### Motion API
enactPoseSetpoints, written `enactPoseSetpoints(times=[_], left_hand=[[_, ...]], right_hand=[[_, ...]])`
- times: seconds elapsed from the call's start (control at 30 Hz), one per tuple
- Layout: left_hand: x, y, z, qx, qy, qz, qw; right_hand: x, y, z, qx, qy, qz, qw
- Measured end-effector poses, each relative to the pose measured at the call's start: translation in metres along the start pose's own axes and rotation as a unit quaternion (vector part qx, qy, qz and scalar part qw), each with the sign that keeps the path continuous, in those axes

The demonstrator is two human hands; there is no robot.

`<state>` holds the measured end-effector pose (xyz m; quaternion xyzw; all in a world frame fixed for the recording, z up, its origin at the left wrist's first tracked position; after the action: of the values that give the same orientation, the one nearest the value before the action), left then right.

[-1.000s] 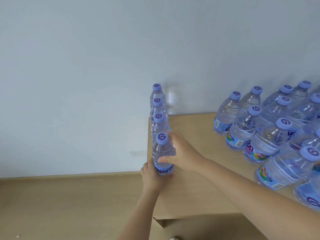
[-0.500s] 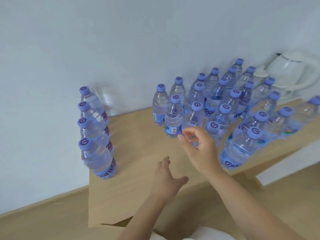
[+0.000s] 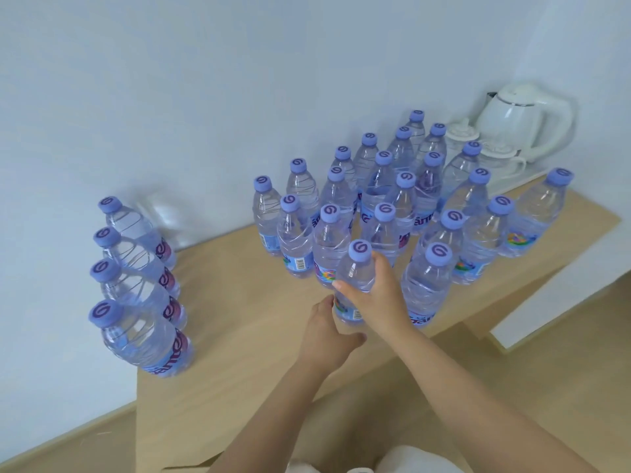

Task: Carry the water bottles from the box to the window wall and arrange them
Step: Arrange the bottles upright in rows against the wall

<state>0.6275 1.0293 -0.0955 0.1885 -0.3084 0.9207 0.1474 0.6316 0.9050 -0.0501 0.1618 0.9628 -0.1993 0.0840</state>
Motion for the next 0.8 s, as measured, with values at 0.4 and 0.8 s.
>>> enactPoseSetpoints(times=[0.4,0.8], left_hand=[[0.053,-0.043,0.001,0.249,0.034,-0.18,0.951],[0.092,-0.119,-0.044,0.319,0.041,-0.016,0.947]], right_hand=[[-0.017,0.053,-0.102,-0.336,-0.037,-0.301,0.892],[-0.002,0.129,-0.15,-0.312,-0.074,-0.297,0.899]])
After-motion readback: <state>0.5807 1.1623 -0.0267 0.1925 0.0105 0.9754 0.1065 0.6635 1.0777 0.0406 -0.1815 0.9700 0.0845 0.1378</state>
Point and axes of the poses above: each hand's wrist, its own x-axis away from the middle knuckle, its own y-axis out of the palm, z = x × y, the point moved 9 cm from there along -x, towards the middle knuckle, and after that the axes turned 13 degrees about -y, right-handed, at the moved point
